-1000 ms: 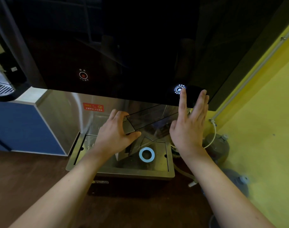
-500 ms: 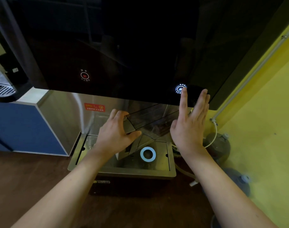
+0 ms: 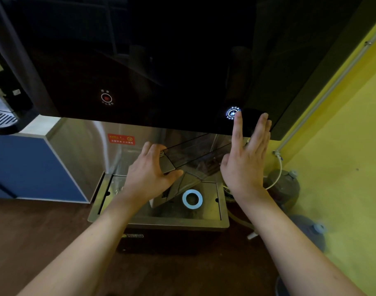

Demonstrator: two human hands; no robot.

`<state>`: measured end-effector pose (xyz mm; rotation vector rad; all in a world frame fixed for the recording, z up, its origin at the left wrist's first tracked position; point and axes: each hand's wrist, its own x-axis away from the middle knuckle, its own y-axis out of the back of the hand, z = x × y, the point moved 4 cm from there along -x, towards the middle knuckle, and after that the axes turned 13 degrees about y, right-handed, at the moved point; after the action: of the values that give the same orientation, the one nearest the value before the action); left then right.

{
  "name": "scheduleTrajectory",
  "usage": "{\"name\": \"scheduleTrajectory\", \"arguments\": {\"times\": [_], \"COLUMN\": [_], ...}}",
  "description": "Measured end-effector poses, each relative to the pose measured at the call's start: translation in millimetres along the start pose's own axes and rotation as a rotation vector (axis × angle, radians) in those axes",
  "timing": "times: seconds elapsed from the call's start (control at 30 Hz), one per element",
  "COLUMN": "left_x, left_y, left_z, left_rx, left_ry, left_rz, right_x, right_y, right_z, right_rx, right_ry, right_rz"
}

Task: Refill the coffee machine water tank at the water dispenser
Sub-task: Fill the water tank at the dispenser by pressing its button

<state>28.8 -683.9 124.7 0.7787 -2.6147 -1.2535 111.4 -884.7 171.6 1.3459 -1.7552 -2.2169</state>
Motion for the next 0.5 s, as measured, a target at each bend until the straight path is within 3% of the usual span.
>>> {"name": "scheduleTrajectory", "arguments": {"times": [0.5], "left_x": [-1.0], "left_y": [-1.2], "left_z": [-0.7], "left_rx": [-0.006], "left_ry": [0.007], "left_rz": [-0.005], "right_x": [-0.4], "right_y": [0.5], "right_z": [-1.0], "right_rx": [0.01], "right_ry": [0.004], "right_rz": [-0.039]}}
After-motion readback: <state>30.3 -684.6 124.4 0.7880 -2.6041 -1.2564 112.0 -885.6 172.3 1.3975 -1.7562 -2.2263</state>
